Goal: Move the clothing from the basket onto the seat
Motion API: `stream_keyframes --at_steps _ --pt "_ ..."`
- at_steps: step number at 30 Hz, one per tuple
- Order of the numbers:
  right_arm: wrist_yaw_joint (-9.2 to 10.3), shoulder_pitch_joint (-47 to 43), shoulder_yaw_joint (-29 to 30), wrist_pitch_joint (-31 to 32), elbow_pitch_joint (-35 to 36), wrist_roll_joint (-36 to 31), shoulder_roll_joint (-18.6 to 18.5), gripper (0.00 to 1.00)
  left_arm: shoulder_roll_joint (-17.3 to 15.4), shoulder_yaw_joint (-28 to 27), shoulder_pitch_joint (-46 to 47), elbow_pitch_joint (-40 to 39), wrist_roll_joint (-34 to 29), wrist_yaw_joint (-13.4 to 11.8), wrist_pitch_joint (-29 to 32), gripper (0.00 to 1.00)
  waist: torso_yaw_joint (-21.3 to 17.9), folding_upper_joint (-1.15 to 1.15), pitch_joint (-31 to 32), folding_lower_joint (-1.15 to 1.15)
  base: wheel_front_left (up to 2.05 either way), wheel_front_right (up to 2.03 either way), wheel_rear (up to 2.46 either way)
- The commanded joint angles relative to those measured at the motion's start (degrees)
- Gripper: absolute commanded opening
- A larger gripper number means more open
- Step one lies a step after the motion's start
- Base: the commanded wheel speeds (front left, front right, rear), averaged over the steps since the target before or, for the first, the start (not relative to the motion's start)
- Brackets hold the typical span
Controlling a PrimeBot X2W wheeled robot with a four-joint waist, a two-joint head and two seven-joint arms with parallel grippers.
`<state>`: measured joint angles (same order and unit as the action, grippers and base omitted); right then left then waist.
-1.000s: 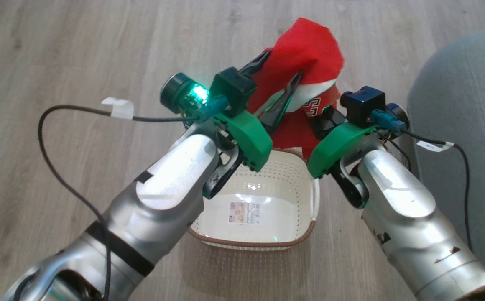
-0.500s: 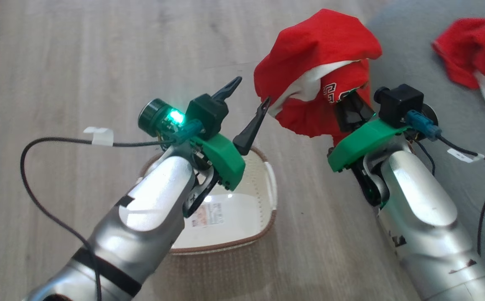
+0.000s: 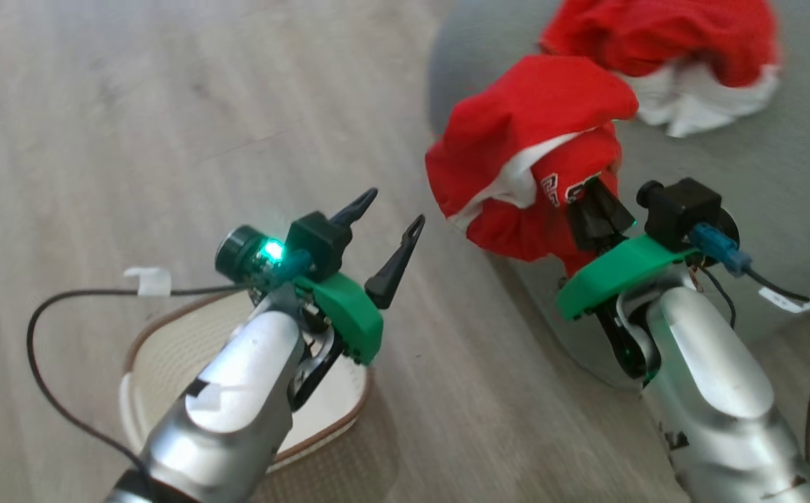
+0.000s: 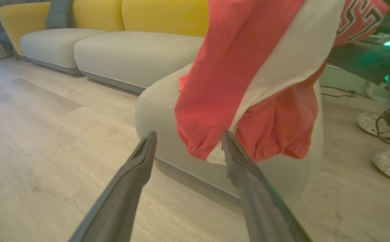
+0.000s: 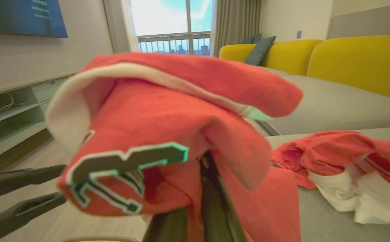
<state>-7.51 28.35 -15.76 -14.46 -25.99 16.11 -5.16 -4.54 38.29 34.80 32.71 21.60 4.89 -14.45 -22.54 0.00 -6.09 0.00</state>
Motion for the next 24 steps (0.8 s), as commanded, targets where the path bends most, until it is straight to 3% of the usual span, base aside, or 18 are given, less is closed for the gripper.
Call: stream_keyframes --at_steps 1,4,14,24 --pt "0.02 0.5 -0.7 -0.5 2.5 -0.1 0.1 0.00 -0.5 -2.5 1.2 -1.4 -0.5 0.1 -0.5 1.00 -4.3 0.00 1.2 0.00 0.00 0.00 0.00" --pt "0.02 -0.4 -0.4 -0.5 3.5 -0.2 -0.3 0.00 -0.2 -3.5 -0.1 -1.3 -1.2 0.4 -0.5 1.00 -7.2 0.00 1.5 0.00 0.00 0.00 0.00" --pt "0.02 -4.1 5.5 -0.5 8.0 -3.4 -3.4 0.00 0.9 -3.0 0.2 0.2 -3.5 1.9 -0.5 1.00 -8.7 0.00 -1.3 0.00 0.00 0.00 0.00" --pt "0.02 3.4 10.6 -0.5 7.6 -5.3 -6.4 0.00 -0.6 -3.6 0.7 0.4 -6.4 2.2 -0.5 1.00 -8.4 0.00 -7.5 0.00 0.00 0.00 0.00"
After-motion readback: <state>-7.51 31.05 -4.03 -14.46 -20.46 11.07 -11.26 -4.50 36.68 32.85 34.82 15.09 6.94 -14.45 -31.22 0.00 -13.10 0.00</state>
